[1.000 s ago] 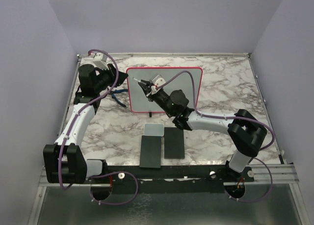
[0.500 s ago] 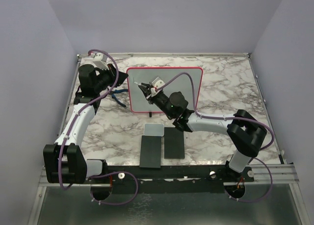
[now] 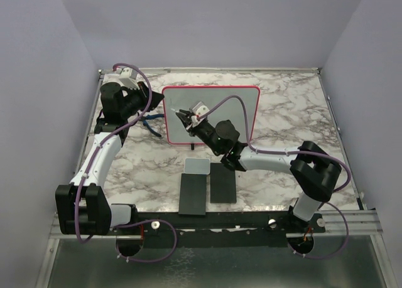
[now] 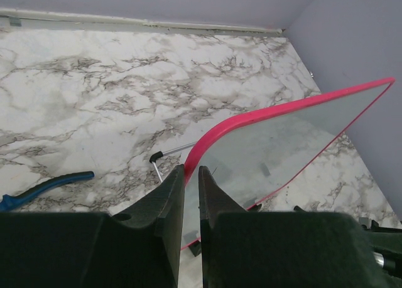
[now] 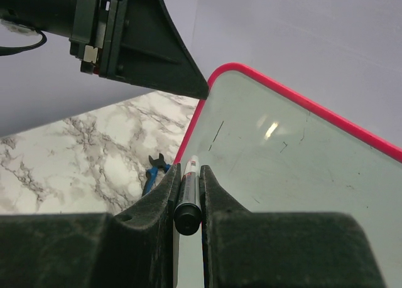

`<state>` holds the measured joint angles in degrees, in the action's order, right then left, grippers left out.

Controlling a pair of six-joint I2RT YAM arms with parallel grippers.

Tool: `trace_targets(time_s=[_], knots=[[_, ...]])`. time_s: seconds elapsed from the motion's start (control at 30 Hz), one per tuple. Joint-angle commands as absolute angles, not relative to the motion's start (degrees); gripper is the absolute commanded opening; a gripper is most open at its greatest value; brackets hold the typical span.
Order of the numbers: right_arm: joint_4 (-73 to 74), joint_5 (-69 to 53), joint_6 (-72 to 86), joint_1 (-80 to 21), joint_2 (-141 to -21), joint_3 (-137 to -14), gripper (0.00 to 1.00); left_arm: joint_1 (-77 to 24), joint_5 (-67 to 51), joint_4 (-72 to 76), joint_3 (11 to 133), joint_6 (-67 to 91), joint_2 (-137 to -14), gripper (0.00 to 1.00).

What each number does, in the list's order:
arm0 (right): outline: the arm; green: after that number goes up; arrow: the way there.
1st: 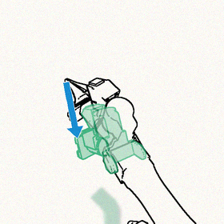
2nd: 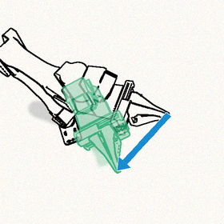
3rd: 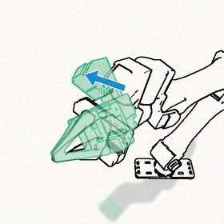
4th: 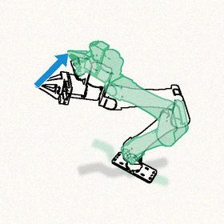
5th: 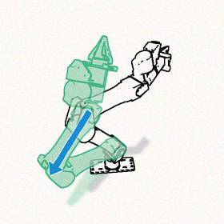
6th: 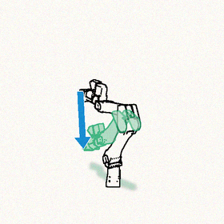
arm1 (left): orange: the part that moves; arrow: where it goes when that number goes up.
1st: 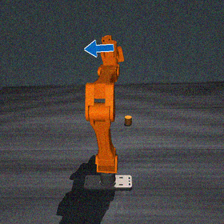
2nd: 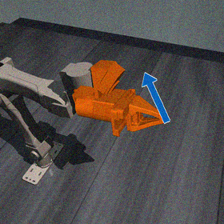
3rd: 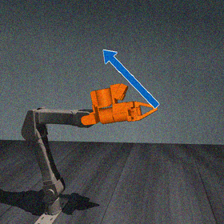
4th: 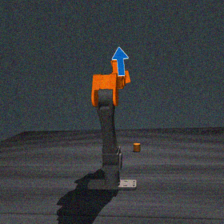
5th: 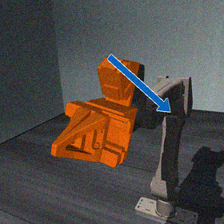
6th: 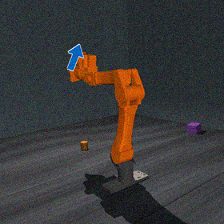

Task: Write a sentence on the whiteboard

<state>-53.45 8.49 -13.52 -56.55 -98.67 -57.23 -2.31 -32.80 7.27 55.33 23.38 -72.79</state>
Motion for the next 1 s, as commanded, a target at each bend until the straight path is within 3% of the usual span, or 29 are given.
trace_targets(time_s=[0.0, 0.97], knots=[[-54.54, 9.01, -13.73, -57.76, -95.92, -55.49, 0.01, -2.36, -35.12, 8.97, 54.58, 23.91, -71.98, 0.15], [-57.57, 12.3, -19.57, -57.39, -98.94, -61.7, 0.01, -2.37, -35.24, 8.91, 54.4, 23.87, -72.25, 0.15]])
